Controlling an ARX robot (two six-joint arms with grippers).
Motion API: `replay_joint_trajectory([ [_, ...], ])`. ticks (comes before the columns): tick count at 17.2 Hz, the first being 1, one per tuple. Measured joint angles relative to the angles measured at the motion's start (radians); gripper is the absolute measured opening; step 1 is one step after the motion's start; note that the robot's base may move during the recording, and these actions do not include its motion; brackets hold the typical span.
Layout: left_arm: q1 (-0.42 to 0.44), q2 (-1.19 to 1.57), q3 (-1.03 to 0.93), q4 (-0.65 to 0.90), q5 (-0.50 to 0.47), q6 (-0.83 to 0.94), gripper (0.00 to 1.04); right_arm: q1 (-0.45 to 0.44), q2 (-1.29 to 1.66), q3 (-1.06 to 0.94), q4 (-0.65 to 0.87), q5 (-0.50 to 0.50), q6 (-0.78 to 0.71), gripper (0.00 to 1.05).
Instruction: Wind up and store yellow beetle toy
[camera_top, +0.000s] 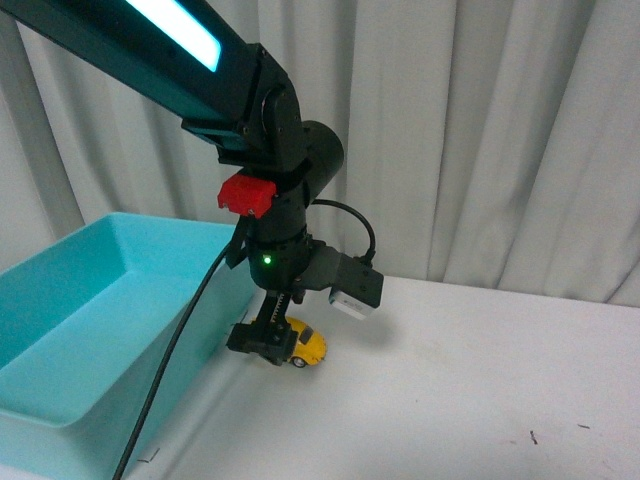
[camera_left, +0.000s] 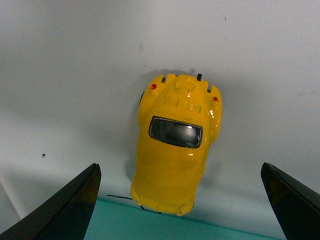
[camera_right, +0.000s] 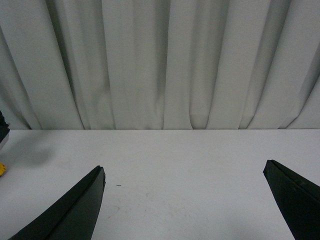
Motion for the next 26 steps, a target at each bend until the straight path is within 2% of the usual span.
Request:
replay_joint_trajectory([
  [5,0.005,0.056,0.033,0.008,-0.008,-0.048,0.98,0.0,0.0,0.0,0.0,0.0,0.0,0.98],
  [6,0.008,0.06,0.034,0.011,-0.016,-0.069,0.92,0.0,0.0,0.0,0.0,0.0,0.0,0.98],
  [7,0.017,0.061,0.034,0.024,-0.034,-0.112,0.69,0.0,0.0,0.0,0.0,0.0,0.0,0.98],
  [9,0.019,0.061,0.034,0.024,-0.042,-0.134,0.5,0.0,0.0,0.0,0.0,0.0,0.0,0.98],
  [11,0.021,0.058,0.034,0.024,-0.048,-0.143,0.41,0.0,0.0,0.0,0.0,0.0,0.0,0.98],
  [14,0.008,0.042,0.034,-0.029,0.013,-0.055,0.39,0.0,0.0,0.0,0.0,0.0,0.0,0.98],
  [15,-0.005,0.028,0.034,-0.063,0.067,0.01,0.39,0.0,0.0,0.0,0.0,0.0,0.0,0.98],
  [17,-0.029,-0.025,0.036,-0.116,0.174,0.024,0.39,0.0,0.0,0.0,0.0,0.0,0.0,0.98],
  [20,-0.031,-0.189,0.052,-0.107,0.413,-0.091,0.39,0.0,0.0,0.0,0.0,0.0,0.0,0.98],
  [21,-0.004,-0.265,0.052,-0.049,0.496,-0.156,0.39,0.0,0.0,0.0,0.0,0.0,0.0,0.98],
  [23,0.092,-0.388,0.039,0.077,0.574,-0.292,0.39,0.0,0.0,0.0,0.0,0.0,0.0,0.98],
  [25,0.217,-0.454,0.012,0.163,0.556,-0.423,0.39,0.0,0.0,0.0,0.0,0.0,0.0,0.98],
  [26,0.278,-0.462,0.003,0.154,0.525,-0.484,0.39,0.0,0.0,0.0,0.0,0.0,0.0,0.98],
])
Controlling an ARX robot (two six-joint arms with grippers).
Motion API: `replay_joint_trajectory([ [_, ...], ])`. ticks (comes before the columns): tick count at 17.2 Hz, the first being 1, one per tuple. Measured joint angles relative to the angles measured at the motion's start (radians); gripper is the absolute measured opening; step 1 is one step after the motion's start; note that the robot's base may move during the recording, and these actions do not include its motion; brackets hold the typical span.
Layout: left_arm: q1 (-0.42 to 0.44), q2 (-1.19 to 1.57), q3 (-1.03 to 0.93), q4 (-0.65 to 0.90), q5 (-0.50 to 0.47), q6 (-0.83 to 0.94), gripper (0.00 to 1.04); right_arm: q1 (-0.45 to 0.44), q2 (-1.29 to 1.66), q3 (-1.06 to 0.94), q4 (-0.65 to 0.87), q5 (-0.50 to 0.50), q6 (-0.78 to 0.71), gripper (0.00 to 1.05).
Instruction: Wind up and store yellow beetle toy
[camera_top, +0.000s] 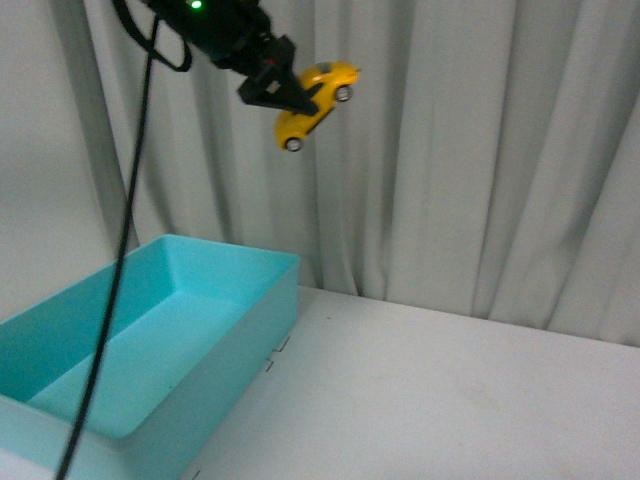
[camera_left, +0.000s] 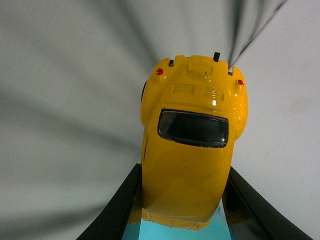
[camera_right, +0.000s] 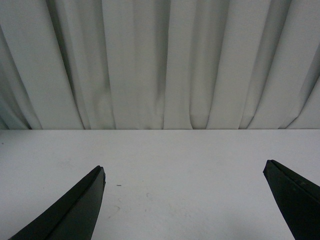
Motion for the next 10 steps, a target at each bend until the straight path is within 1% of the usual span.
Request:
replay_joint_trajectory([
  [2,0.133,-0.003,-0.093,0.01,-0.125,-0.119,0.39,0.0,0.0,0.0,0.0,0.0,0.0,0.98],
  [4,0.2,-0.003,-0.199,0.049,-0.188,-0.187,0.39,0.0,0.0,0.0,0.0,0.0,0.0,0.98],
  [5,0.22,-0.006,-0.278,0.088,-0.212,-0.22,0.39,0.0,0.0,0.0,0.0,0.0,0.0,0.98],
  [7,0.22,-0.01,-0.406,0.137,-0.276,-0.244,0.39,0.0,0.0,0.0,0.0,0.0,0.0,0.98],
  [10,0.214,0.024,-0.478,0.214,-0.339,-0.273,0.39,0.0,0.0,0.0,0.0,0.0,0.0,0.98],
])
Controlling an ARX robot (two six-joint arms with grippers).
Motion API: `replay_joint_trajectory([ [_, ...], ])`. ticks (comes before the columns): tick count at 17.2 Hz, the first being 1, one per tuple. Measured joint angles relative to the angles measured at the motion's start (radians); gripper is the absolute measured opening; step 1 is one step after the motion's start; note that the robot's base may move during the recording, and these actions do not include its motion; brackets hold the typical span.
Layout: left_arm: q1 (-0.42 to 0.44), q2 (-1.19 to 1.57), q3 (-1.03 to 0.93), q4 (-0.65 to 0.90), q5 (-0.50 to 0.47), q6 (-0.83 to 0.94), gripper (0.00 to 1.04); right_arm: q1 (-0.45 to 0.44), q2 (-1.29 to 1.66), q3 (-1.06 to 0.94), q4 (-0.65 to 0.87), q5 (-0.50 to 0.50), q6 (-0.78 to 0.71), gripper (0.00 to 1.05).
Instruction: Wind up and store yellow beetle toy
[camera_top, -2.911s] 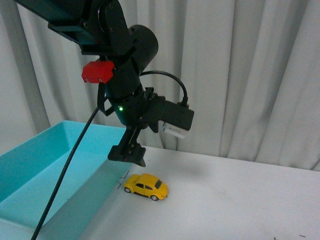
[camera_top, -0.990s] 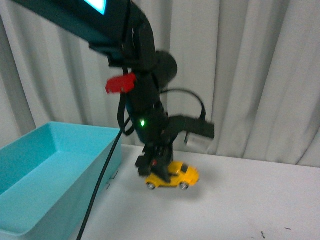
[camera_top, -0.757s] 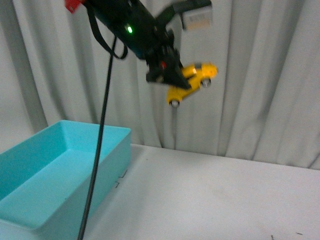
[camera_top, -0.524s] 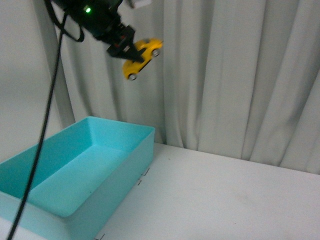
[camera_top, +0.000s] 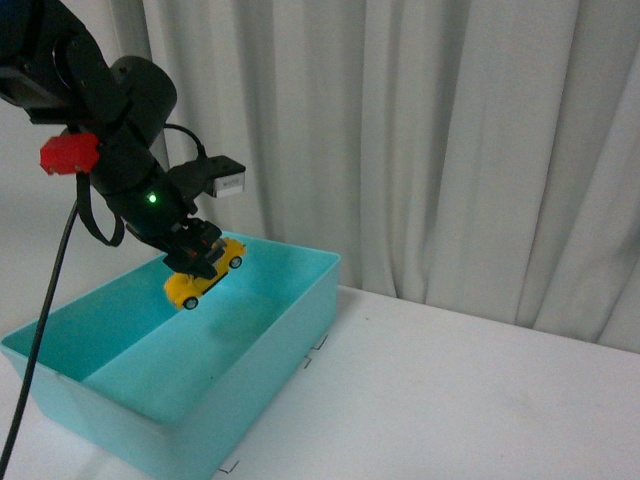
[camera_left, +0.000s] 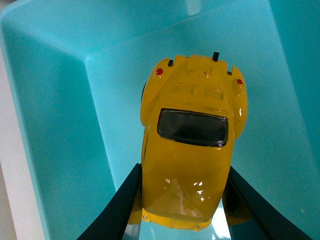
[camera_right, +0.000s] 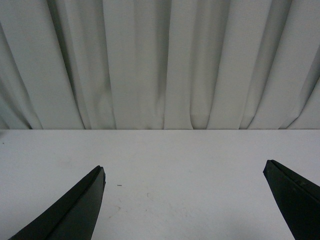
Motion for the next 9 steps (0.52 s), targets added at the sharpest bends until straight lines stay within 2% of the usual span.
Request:
replay_joint_trajectory([
  [5,-0.024,0.095,-0.036,0.092,-0.071,-0.039,0.39,0.0,0.0,0.0,0.0,0.0,0.0,0.98],
  [9,-0.064,0.126,-0.037,0.113,-0.086,-0.06,0.39,0.0,0.0,0.0,0.0,0.0,0.0,0.98],
])
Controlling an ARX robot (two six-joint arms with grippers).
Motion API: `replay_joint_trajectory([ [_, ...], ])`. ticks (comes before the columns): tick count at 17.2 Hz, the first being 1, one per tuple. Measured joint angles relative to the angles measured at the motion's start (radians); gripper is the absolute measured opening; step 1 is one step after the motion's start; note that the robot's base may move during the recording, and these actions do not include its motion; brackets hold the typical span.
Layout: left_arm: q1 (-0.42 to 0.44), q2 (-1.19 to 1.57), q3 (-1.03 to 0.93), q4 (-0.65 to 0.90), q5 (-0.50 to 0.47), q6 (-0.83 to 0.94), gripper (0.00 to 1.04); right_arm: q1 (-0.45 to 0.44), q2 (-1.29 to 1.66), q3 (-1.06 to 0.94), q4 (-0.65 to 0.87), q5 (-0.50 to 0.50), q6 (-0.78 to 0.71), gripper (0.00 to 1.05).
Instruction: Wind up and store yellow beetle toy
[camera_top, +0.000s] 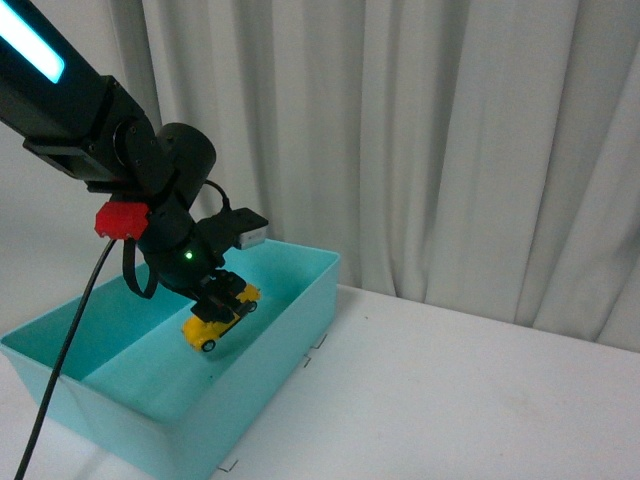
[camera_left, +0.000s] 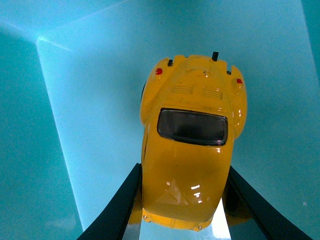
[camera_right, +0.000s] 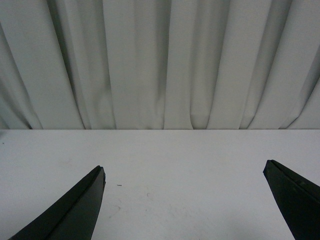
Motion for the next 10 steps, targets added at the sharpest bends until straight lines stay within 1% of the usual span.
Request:
replay_joint_trajectory([
  [1,-0.004,0.003,0.0,-0.006,-0.007,0.001,0.39,0.0,0.0,0.0,0.0,0.0,0.0,0.98],
  [4,-0.001,0.013,0.003,-0.032,-0.008,0.001,0.67,0.0,0.0,0.0,0.0,0.0,0.0,0.98],
  [5,0.002,0.013,0.006,-0.032,-0.006,0.001,0.75,0.0,0.0,0.0,0.0,0.0,0.0,0.98],
  [7,0.01,0.006,0.013,-0.026,0.017,-0.007,0.93,0.0,0.0,0.0,0.0,0.0,0.0,0.98],
  [8,0.014,-0.009,0.013,-0.02,0.034,-0.011,1.0,0.0,0.0,0.0,0.0,0.0,0.0,0.98],
  [10,0.022,-0.077,0.003,0.03,0.092,-0.014,0.98,0.0,0.0,0.0,0.0,0.0,0.0,0.98],
])
